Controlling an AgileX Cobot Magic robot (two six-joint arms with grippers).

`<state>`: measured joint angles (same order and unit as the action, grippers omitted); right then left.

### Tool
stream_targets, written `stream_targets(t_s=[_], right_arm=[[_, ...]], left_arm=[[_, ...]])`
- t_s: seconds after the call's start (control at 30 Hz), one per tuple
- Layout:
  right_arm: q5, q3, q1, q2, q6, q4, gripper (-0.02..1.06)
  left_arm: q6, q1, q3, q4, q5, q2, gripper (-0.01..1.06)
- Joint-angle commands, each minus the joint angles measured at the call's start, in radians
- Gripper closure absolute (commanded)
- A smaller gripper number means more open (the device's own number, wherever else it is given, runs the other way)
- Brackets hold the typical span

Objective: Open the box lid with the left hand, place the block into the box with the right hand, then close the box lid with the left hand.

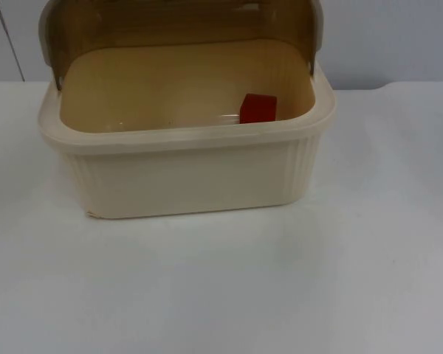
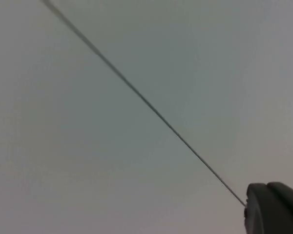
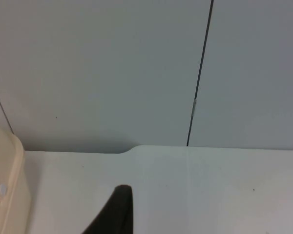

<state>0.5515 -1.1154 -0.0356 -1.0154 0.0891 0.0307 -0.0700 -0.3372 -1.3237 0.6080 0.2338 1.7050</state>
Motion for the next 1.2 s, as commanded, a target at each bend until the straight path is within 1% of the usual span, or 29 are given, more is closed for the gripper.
stream_targets(t_s=[0.0, 0.13, 0.23, 0.3, 0.33, 0.4, 0.43, 0.47, 0.5, 0.53, 0.6, 0.67, 0.7, 0.73, 0.8, 0.83, 0.87, 0.9, 0.93, 0.97, 1.0, 1.03, 1.07, 1.1, 1.13, 1.17], right_arm=[[-0.001, 0.006, 0.0, 0.004, 0.007, -0.004, -0.01], [-0.001, 0.006, 0.0, 0.004, 0.007, -0.004, -0.01], [-0.001, 0.006, 0.0, 0.004, 0.007, -0.006, -0.01], [-0.001, 0.006, 0.0, 0.004, 0.007, -0.006, -0.01], [-0.001, 0.006, 0.0, 0.004, 0.007, -0.006, -0.01], [-0.001, 0.006, 0.0, 0.004, 0.007, -0.021, -0.01], [-0.001, 0.006, 0.0, 0.004, 0.007, -0.023, -0.01], [-0.001, 0.006, 0.0, 0.004, 0.007, -0.023, -0.01], [-0.003, 0.006, 0.0, 0.004, 0.007, -0.031, -0.01], [-0.003, 0.006, 0.0, 0.004, 0.007, -0.031, -0.01], [-0.01, 0.006, 0.0, 0.004, 0.007, -0.031, -0.01], [-0.016, 0.006, 0.0, 0.004, 0.007, -0.031, -0.01], [-0.021, 0.006, 0.0, 0.004, 0.007, -0.031, -0.01], [-0.021, 0.006, 0.0, 0.004, 0.007, -0.031, -0.01], [-0.021, 0.006, 0.0, 0.004, 0.007, -0.031, -0.01], [-0.021, 0.006, 0.0, 0.004, 0.007, -0.031, -0.01], [-0.019, 0.006, 0.0, 0.004, 0.007, -0.031, -0.01], [-0.019, 0.006, 0.0, 0.004, 0.007, -0.031, -0.01], [-0.019, 0.006, 0.0, 0.004, 0.007, -0.031, -0.01], [-0.019, 0.006, 0.0, 0.004, 0.007, -0.031, -0.01], [-0.019, 0.006, 0.0, 0.004, 0.007, -0.031, -0.01], [-0.019, 0.006, 0.0, 0.004, 0.007, -0.031, -0.01], [-0.021, 0.006, 0.0, 0.004, 0.004, -0.031, -0.01], [-0.021, 0.006, 0.0, 0.004, 0.004, -0.031, -0.01], [-0.021, 0.006, 0.0, 0.004, 0.004, -0.031, -0.01], [-0.017, 0.006, 0.0, 0.004, 0.004, -0.031, -0.01]], left_arm=[[0.015, 0.001, -0.007, -0.056, 0.015, 0.001, 1.05], [0.043, 0.009, -0.007, -0.079, 0.029, 0.001, 1.05], [0.07, 0.012, -0.007, -0.204, 0.047, 0.001, 1.05], [0.07, 0.013, -0.009, -0.213, 0.038, 0.001, 1.05], [0.063, 0.013, -0.008, -0.19, 0.016, 0.003, 1.05], [0.085, 0.011, -0.029, -0.083, -0.092, 0.015, 1.05], [0.13, 0.006, -0.043, -0.024, -0.156, 0.022, 1.05], [0.173, 0.006, -0.045, 0.017, -0.175, 0.022, 1.05], [0.197, 0.006, -0.045, 0.049, -0.173, 0.022, 1.05], [0.197, 0.006, -0.045, 0.049, -0.173, 0.022, 1.05], [0.224, 0.006, -0.045, 0.11, -0.155, 0.02, 1.05], [0.325, -0.001, -0.045, 0.156, -0.146, 0.02, 1.05], [0.413, -0.001, -0.045, 0.177, -0.138, 0.022, 1.05], [0.413, -0.001, -0.045, 0.177, -0.138, 0.022, 1.05], [0.642, -0.001, -0.045, 0.246, -0.104, 0.022, 1.05], [0.776, -0.001, -0.045, 0.323, -0.08, 0.022, 1.05], [0.929, -0.001, -0.045, 0.457, -0.04, 0.022, 1.05], [1.111, -0.001, -0.045, 0.629, 0.016, 0.022, 1.05], [1.111, -0.001, -0.045, 0.629, 0.016, 0.022, 1.05], [1.279, 0.001, -0.051, 0.78, 0.083, 0.022, 1.05], [1.444, 0.019, -0.073, 0.968, 0.175, 0.035, 1.05], [1.597, 0.03, -0.107, 1.136, 0.226, 0.051, 1.05], [1.625, 0.037, -0.119, 1.136, 0.222, 0.066, 1.05], [1.625, 0.037, -0.119, 1.136, 0.222, 0.066, 1.05], [1.608, 0.042, -0.127, 1.136, 0.187, 0.069, 1.05], [1.531, 0.048, -0.127, 1.136, 0.094, 0.069, 1.05]])
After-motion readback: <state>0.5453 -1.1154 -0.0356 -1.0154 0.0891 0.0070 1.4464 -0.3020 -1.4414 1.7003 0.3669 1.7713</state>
